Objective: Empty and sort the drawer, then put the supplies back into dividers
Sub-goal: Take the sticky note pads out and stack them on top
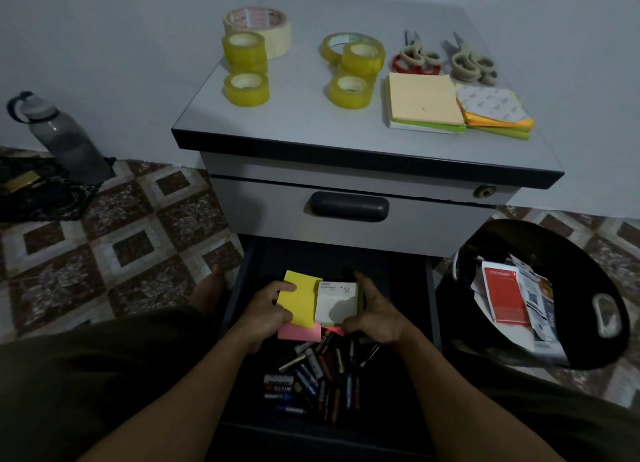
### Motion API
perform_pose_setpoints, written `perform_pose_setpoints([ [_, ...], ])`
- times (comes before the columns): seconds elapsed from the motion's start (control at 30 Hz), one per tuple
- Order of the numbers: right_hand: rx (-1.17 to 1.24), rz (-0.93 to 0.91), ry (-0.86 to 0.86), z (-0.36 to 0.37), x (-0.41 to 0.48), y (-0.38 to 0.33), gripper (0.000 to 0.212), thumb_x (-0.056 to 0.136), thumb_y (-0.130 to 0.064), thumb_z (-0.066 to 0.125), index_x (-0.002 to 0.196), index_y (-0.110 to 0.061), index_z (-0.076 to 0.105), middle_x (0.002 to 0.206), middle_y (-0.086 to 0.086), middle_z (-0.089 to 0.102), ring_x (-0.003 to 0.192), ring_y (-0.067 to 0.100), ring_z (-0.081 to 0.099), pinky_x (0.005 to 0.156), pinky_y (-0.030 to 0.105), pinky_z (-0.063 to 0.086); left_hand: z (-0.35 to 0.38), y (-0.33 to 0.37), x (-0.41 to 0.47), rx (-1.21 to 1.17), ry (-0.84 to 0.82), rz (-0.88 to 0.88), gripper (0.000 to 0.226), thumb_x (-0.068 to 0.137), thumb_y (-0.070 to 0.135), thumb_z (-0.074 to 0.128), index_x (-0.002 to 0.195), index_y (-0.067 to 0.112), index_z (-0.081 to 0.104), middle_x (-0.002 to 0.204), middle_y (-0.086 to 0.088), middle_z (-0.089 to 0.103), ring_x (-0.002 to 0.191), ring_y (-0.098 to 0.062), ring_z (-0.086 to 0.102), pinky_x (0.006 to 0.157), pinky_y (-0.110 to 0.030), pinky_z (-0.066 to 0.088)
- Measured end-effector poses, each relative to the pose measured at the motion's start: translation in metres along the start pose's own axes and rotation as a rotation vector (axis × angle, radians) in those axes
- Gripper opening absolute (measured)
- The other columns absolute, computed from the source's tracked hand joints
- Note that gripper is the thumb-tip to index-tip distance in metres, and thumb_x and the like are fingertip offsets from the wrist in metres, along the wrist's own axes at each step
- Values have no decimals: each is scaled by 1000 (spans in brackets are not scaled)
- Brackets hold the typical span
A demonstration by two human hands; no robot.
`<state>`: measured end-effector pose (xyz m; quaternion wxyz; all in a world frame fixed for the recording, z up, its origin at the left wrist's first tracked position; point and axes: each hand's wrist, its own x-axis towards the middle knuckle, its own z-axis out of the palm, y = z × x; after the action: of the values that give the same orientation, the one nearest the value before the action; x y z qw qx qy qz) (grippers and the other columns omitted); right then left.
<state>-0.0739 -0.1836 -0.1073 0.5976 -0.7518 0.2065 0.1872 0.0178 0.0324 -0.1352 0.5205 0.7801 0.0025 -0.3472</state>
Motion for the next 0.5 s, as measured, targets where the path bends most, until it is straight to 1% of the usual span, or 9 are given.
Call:
perform_pose_setpoints([
  [0.03,71,11,34,2,-1,1,100,78,5,71,153,-34,18,131,-2,52,110,15,57,78,24,57,0,-1,0,-5,3,3,53,82,-10,58,120,27,59,110,-7,60,89,-24,60,73,-35,49],
  [0.07,133,12,70,6,-2,2,92,82,3,69,152,-34,23,132,0,55,109,13,58,81,25,57,0,-1,1,-9,4,6,53,82,-10,58,120,28,59,110,-7,60,88,-25,60,73,-35,49],
  [0.13,229,-2,117,15,-3,6,79,89,1,64,150,-33,28,133,1,57,112,14,60,88,28,57,0,-2,1,-17,5,8,54,82,-11,57,119,28,59,109,-7,60,88,-25,60,72,-35,49],
  [0.17,265,-15,132,19,-3,7,77,91,2,61,151,-33,27,134,2,57,114,15,60,87,27,58,0,-2,1,-22,4,9,55,82,-11,57,120,28,59,109,-7,60,88,-25,60,72,-35,49],
  [0.23,302,-38,152,22,-1,7,74,93,5,55,150,-34,29,138,5,55,116,17,59,81,26,59,1,-2,1,-37,-1,14,55,82,-12,57,119,28,60,110,-6,61,87,-22,60,74,-34,49],
  [0.27,327,-34,158,22,-1,5,74,93,7,53,150,-35,30,138,5,53,115,20,59,78,28,60,1,-3,1,-50,-1,20,55,82,-12,57,118,29,60,110,-7,62,87,-21,60,75,-33,49],
  [0.33,390,-15,188,20,0,1,73,93,8,51,147,-38,33,133,4,53,108,22,61,71,34,61,2,-4,2,-96,10,35,54,82,-14,58,114,29,62,112,-10,66,87,-19,61,78,-32,49],
  [0.43,472,-16,297,16,2,0,68,93,7,51,144,-37,39,124,3,59,101,24,65,64,36,60,-1,-6,4,-147,46,49,57,81,-14,58,110,34,65,115,-18,67,92,-24,63,84,-37,51],
  [0.5,541,-10,341,14,4,1,63,94,5,50,141,-37,43,126,7,60,102,29,67,61,36,58,-3,-5,4,-151,54,57,59,80,-15,57,109,36,66,115,-19,67,92,-25,62,83,-37,50],
])
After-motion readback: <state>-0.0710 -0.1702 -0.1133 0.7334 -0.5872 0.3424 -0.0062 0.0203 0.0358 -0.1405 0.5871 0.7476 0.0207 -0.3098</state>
